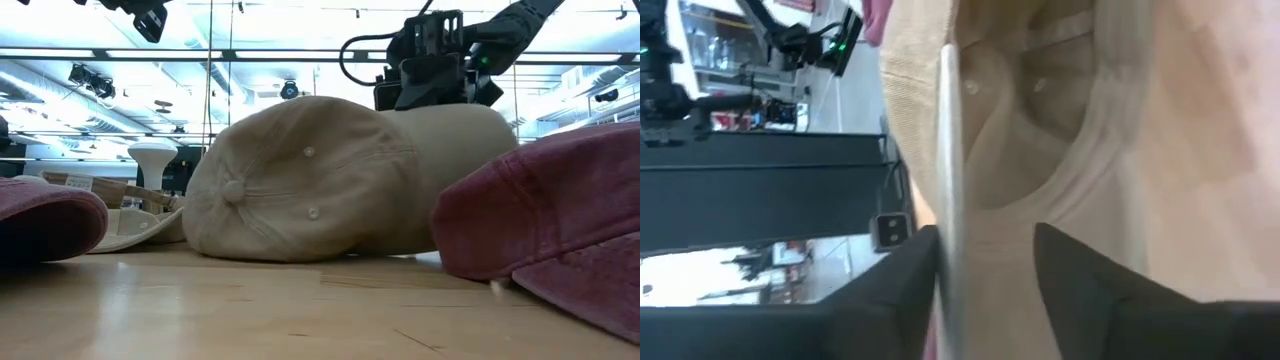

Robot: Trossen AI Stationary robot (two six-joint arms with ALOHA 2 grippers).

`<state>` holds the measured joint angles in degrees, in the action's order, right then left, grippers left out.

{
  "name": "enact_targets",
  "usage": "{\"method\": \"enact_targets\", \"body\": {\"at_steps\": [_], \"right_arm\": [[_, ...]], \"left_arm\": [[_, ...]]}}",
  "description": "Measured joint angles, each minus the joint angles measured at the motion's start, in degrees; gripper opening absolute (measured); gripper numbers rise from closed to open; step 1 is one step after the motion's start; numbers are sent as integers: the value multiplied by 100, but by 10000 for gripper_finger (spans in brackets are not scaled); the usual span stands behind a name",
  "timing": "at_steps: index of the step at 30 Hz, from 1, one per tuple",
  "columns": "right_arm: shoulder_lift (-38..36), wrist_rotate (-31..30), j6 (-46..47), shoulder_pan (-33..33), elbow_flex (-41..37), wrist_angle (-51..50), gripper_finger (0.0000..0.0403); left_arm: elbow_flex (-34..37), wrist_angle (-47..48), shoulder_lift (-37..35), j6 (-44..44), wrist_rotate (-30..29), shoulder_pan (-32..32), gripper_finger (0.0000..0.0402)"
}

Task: Pick & Place hat
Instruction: Stack the right brown cap on the brown cap on the shelf

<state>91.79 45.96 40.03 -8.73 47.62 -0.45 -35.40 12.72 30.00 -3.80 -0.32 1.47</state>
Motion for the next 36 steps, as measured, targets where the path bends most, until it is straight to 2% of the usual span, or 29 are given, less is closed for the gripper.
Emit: {"method": "enact_targets", "body": {"at_steps": [6, 11, 25, 31, 36], "right_arm": [[-74, -440, -334, -188, -2, -17, 243], [-249, -1121, -607, -239, -4, -167, 272], [-947, -3105, -1563, -176, -7, -820, 275], [-1285, -3209, -1864, 6, -7, -828, 275], [-1470, -3039, -3100, 282, -7, -817, 275]], "left_arm": [[0, 1, 0, 1, 0, 1, 14], [0, -1, 0, 1, -1, 1, 14], [0, -1, 0, 1, 0, 1, 14], [0, -1, 0, 0, -1, 0, 14], [0, -1, 0, 1, 1, -1, 14]]}}
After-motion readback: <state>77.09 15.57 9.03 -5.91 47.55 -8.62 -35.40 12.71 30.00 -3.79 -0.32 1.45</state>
